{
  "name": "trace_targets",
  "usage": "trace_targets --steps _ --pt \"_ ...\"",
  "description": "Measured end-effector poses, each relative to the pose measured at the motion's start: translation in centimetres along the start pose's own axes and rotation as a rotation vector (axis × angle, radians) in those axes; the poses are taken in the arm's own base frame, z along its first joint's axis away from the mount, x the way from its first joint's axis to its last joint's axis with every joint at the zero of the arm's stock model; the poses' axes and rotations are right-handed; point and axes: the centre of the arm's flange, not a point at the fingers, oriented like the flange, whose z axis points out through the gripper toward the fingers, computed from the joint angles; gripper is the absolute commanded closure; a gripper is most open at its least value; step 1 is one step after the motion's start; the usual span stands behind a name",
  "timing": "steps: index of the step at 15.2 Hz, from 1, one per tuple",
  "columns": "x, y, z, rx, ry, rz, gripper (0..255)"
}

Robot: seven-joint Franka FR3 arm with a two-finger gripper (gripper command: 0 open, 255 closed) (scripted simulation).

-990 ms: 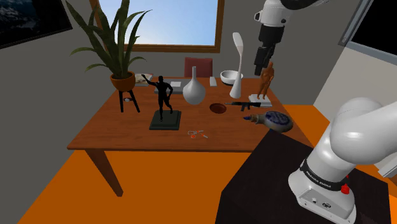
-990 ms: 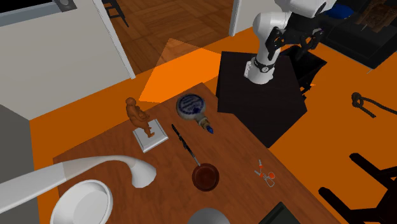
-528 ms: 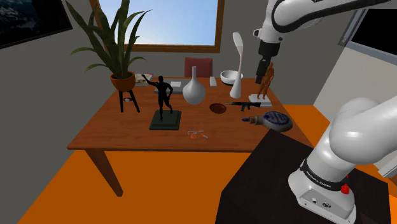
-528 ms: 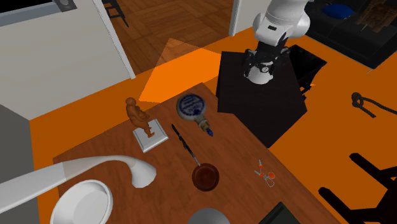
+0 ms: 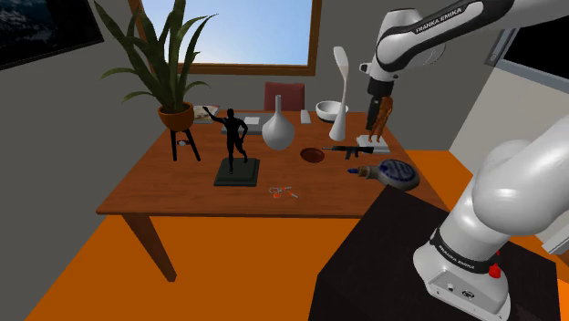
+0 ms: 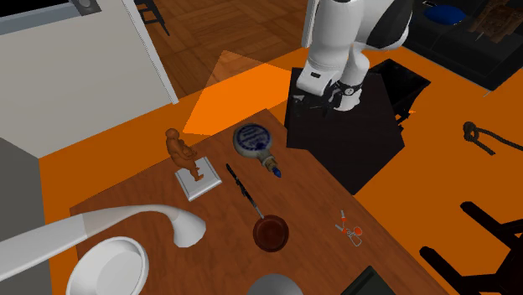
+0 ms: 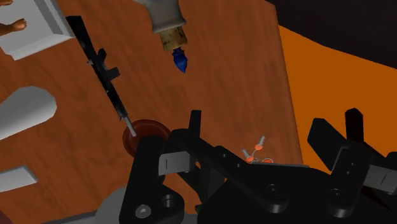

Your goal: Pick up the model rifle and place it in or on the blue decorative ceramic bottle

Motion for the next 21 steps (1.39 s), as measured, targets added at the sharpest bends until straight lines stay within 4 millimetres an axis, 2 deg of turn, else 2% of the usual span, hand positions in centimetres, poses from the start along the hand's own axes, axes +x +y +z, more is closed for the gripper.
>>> trace_targets --steps 3,14,21 --pt "0.0 3.1 2.6 0.003 0.001 -0.041 0" --pt "2.2 13.9 12.3 0.011 0.001 -0.198 0" --pt "4.4 20.0 18.9 0.018 0.001 -0.298 0"
